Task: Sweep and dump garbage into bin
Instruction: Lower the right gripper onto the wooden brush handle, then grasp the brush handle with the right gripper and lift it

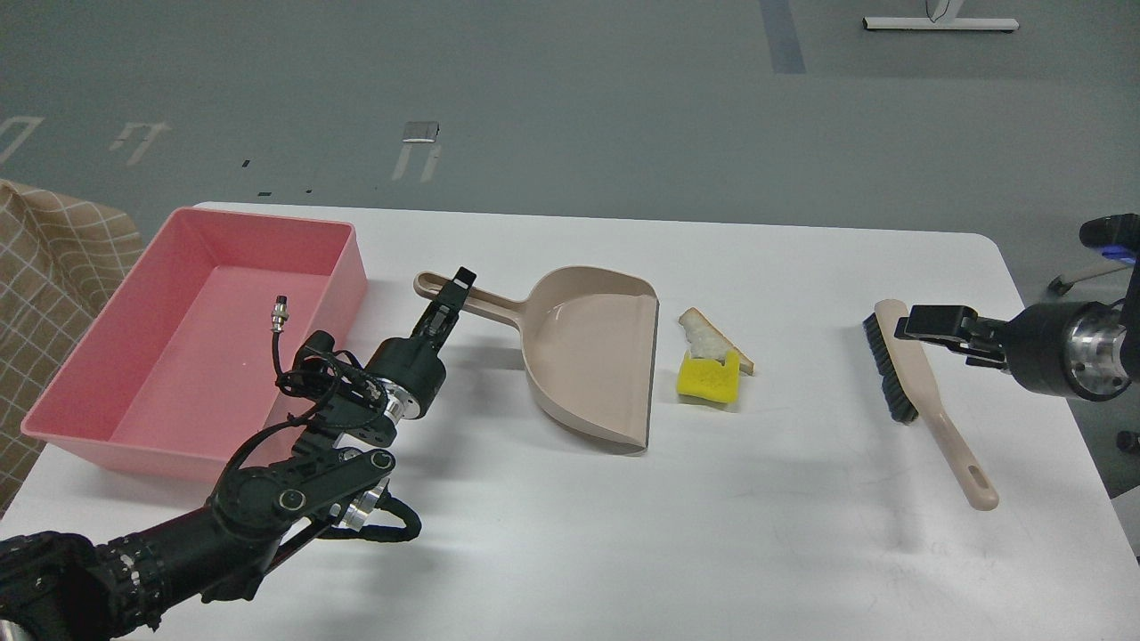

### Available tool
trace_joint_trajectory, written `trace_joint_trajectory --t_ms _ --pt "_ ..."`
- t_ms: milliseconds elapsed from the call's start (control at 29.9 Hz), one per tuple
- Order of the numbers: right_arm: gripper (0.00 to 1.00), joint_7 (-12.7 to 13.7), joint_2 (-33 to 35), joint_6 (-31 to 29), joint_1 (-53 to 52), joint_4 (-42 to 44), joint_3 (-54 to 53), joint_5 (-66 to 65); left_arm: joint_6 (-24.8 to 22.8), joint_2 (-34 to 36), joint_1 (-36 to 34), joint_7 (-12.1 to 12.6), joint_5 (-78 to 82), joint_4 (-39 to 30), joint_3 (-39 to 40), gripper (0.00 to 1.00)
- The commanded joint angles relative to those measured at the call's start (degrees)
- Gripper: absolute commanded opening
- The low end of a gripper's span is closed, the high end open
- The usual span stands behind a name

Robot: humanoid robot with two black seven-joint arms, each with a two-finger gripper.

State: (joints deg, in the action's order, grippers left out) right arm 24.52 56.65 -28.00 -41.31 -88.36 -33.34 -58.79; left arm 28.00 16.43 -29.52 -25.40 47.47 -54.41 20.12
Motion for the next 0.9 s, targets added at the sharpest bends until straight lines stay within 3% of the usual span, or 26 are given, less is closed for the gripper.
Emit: trace_joint_trajectory --t_ms 0,435,535,870 --pt "0.93 0.0 0.4 0.0 0.7 -0.76 1.26 -0.01 0.0 0.36 -0.01 -0.09 -0.01 0.01 0.0 0.0" --pt "0.92 0.0 4.7 0.0 3.34 -4.1 2.4 -0.01 0.0 0.8 -0.01 -0.18 -0.01 0.01 0.0 0.0" --pt "0.86 0.0 5.67 0.0 4.48 -4.27 3.89 -0.01 0.0 0.8 0.08 -0.27 -0.01 0.01 0.0 0.0" --pt "0.86 0.0 5.41 0.0 4.75 -4.01 5.75 -2.47 0.0 0.8 0.08 -0.36 -0.01 0.01 0.0 0.0"
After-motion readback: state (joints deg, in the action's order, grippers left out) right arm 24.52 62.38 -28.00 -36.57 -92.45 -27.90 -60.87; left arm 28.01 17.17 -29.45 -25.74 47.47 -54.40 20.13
